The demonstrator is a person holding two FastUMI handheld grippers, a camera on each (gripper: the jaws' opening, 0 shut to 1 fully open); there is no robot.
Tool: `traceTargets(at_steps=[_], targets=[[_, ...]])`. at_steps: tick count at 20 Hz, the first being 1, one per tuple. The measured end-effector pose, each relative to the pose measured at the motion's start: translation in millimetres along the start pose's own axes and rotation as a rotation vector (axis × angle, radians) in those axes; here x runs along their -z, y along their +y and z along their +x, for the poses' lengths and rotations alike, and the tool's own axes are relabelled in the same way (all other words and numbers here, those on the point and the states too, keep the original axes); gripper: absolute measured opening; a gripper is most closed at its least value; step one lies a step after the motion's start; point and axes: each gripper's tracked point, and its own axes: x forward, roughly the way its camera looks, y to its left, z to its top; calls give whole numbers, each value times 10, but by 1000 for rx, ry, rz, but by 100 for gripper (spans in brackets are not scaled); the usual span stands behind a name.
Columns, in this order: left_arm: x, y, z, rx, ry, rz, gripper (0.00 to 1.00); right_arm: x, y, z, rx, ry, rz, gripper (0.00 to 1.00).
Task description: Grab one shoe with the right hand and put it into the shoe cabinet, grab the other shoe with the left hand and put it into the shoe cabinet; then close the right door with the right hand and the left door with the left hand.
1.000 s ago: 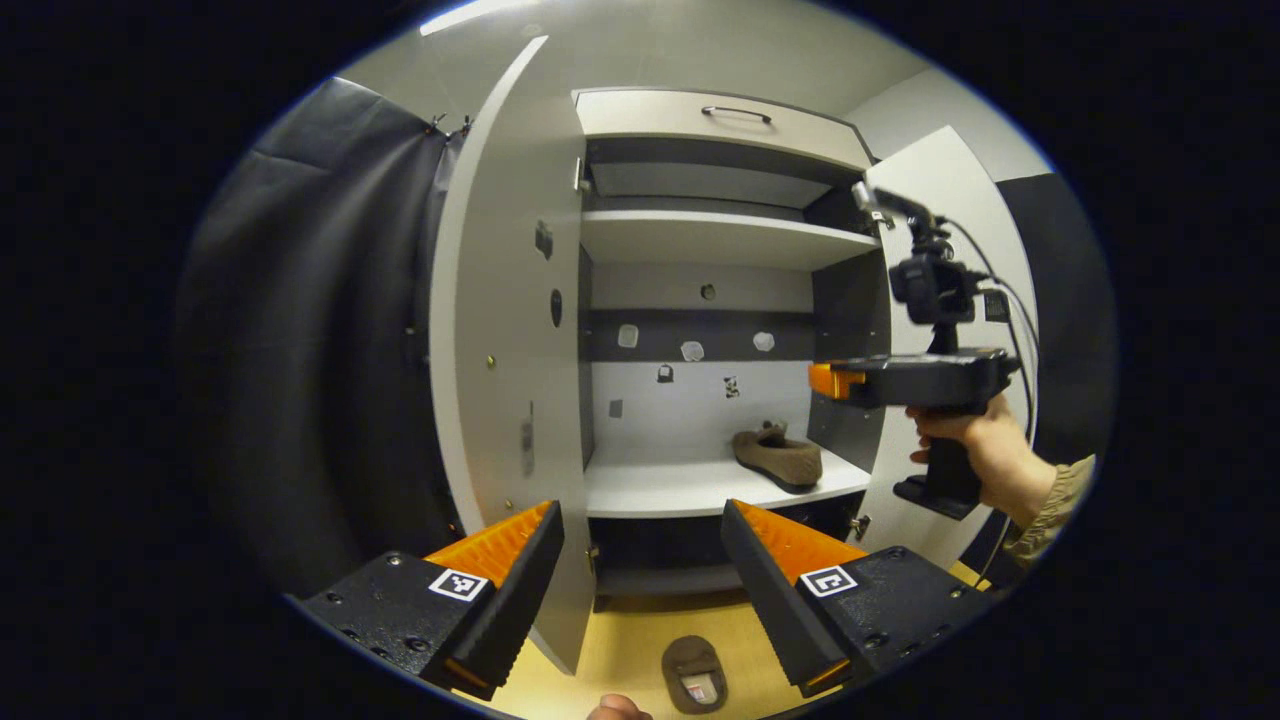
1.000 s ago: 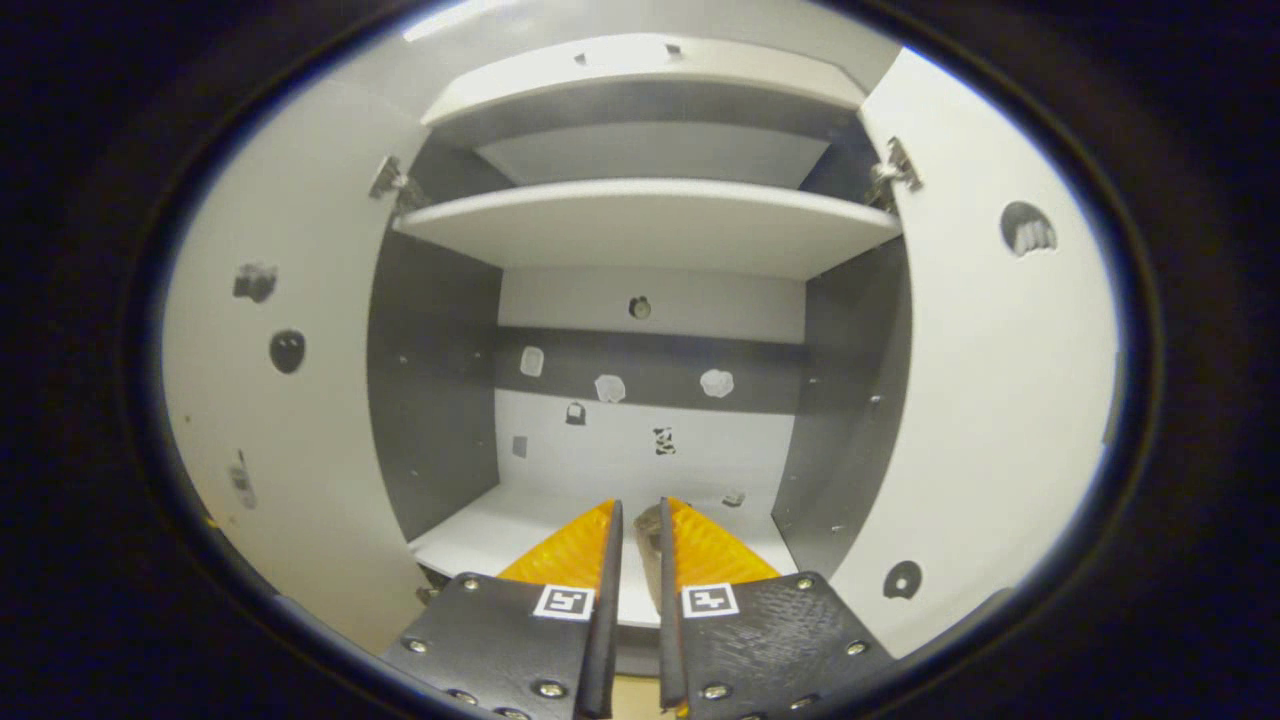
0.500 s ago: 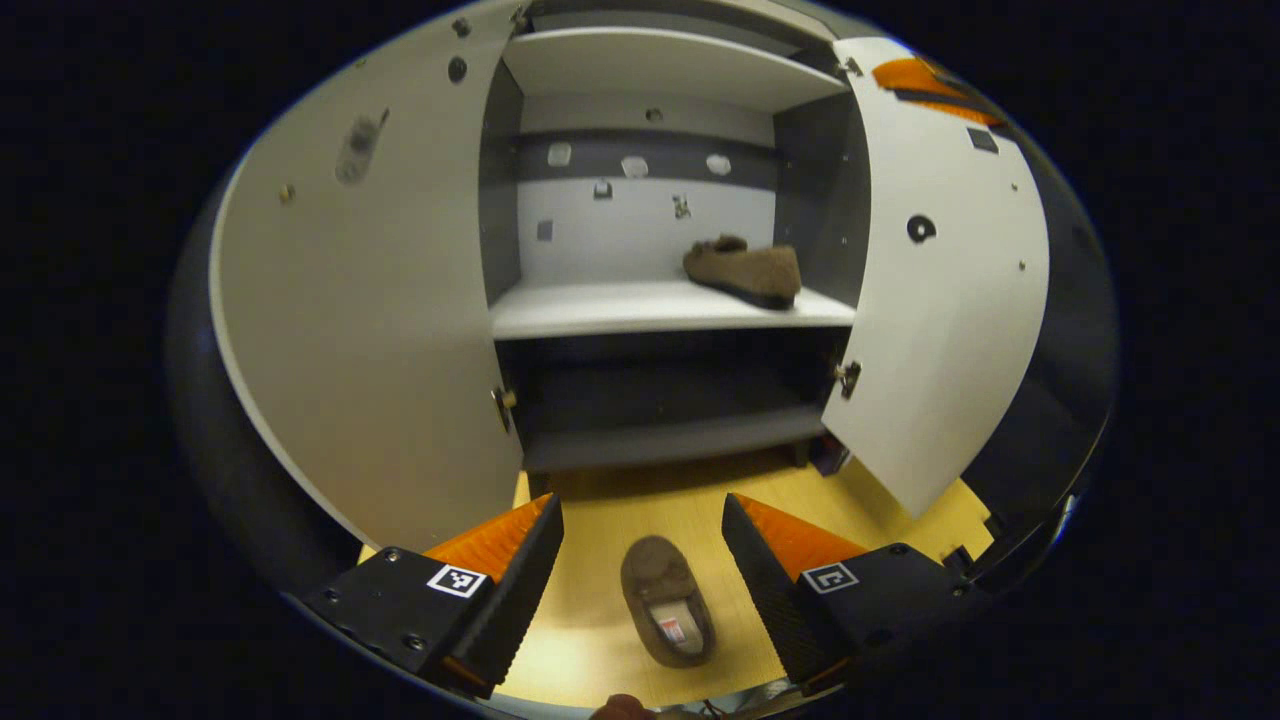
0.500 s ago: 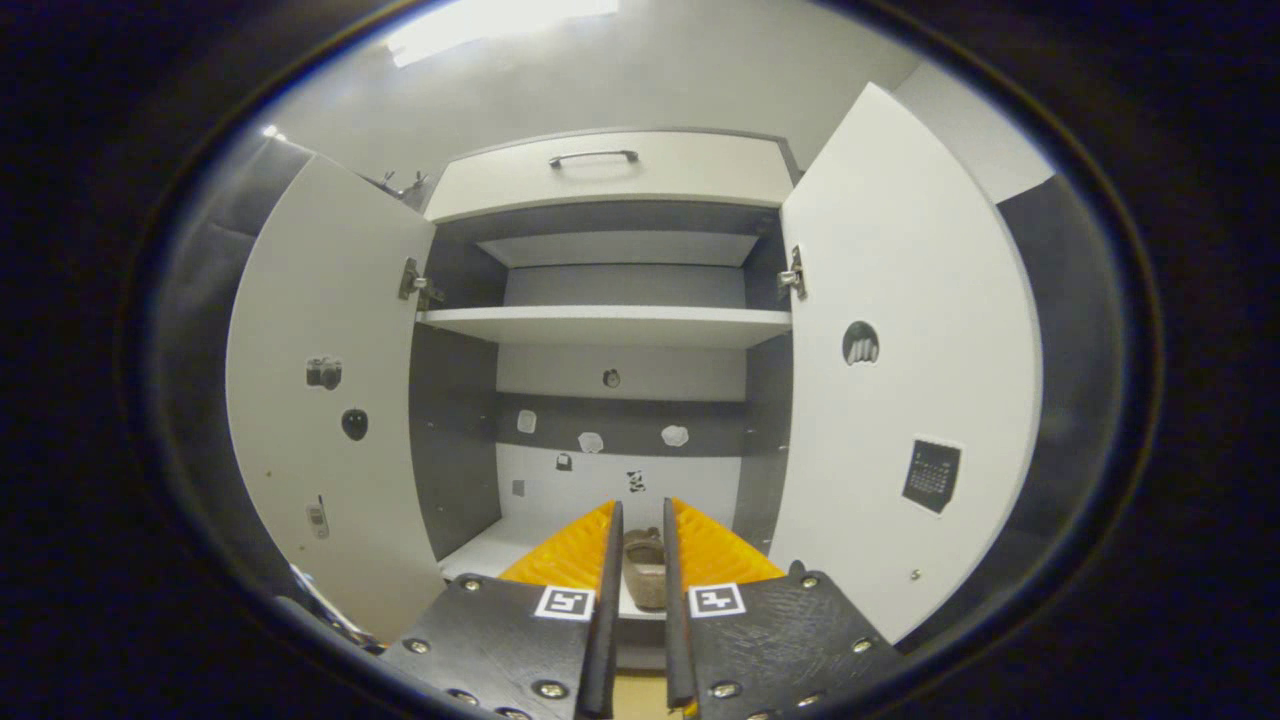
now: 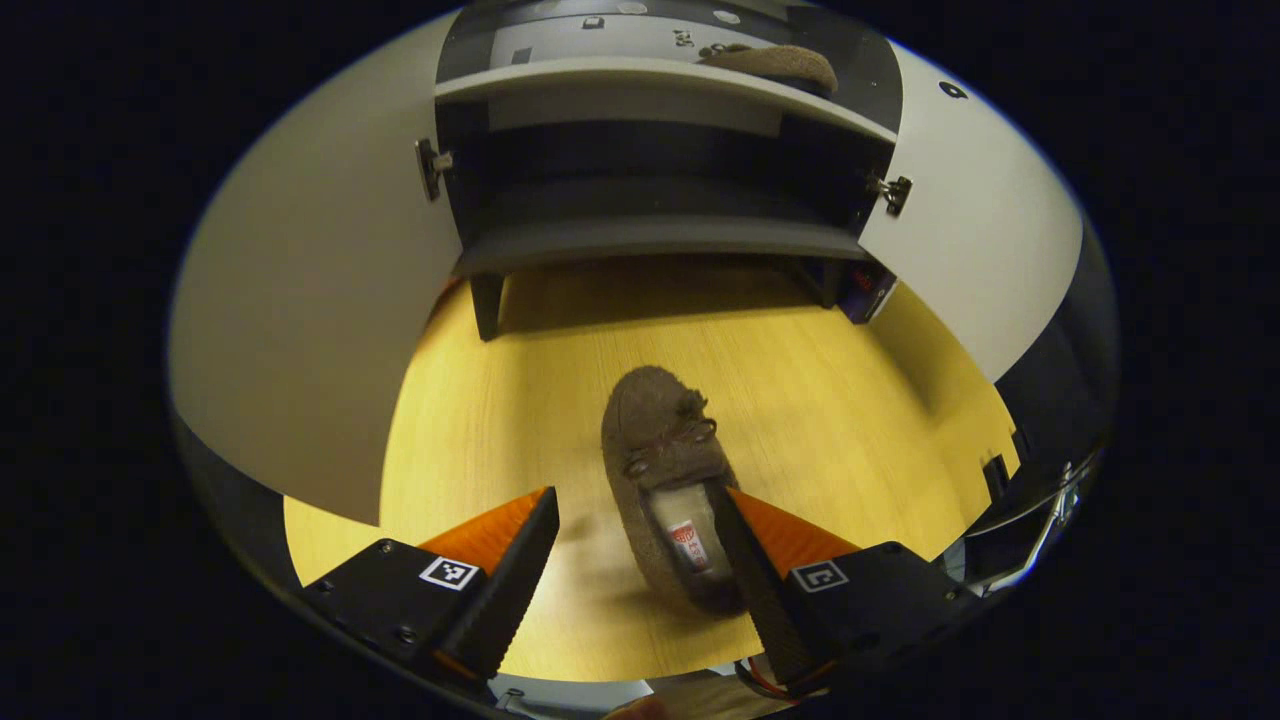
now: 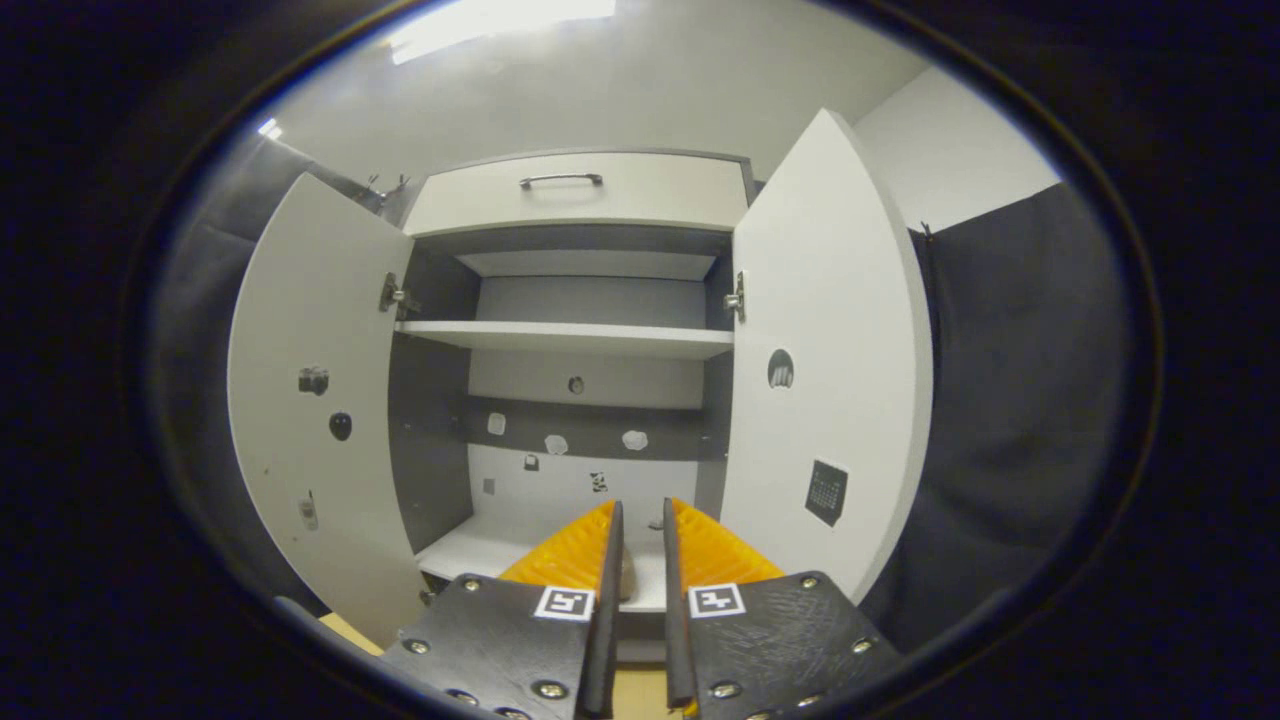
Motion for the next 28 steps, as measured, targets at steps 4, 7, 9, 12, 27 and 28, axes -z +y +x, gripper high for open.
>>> traceTargets(at_steps=[4,7,9,12,27,28], targets=[[129,12,314,-2,24,2,97,-45,-174,-36,22,-3,-5,20],[191,72,495,-28,45,-19,93,-30,-232,-57,25,7,-16,20],[275,102,570,-28,77,-46,79,-24,-263,-50,27,10,-19,20],[281,37,623,-1,69,-101,42,-12,-285,-48,24,12,-28,20],[-1512,-2,-392,-49,-224,-28,1,-60,-227,-98,-60,-21,-29,20],[-1732,-19,-549,-44,-262,-22,1,-61,-241,-104,-62,-25,-28,20]])
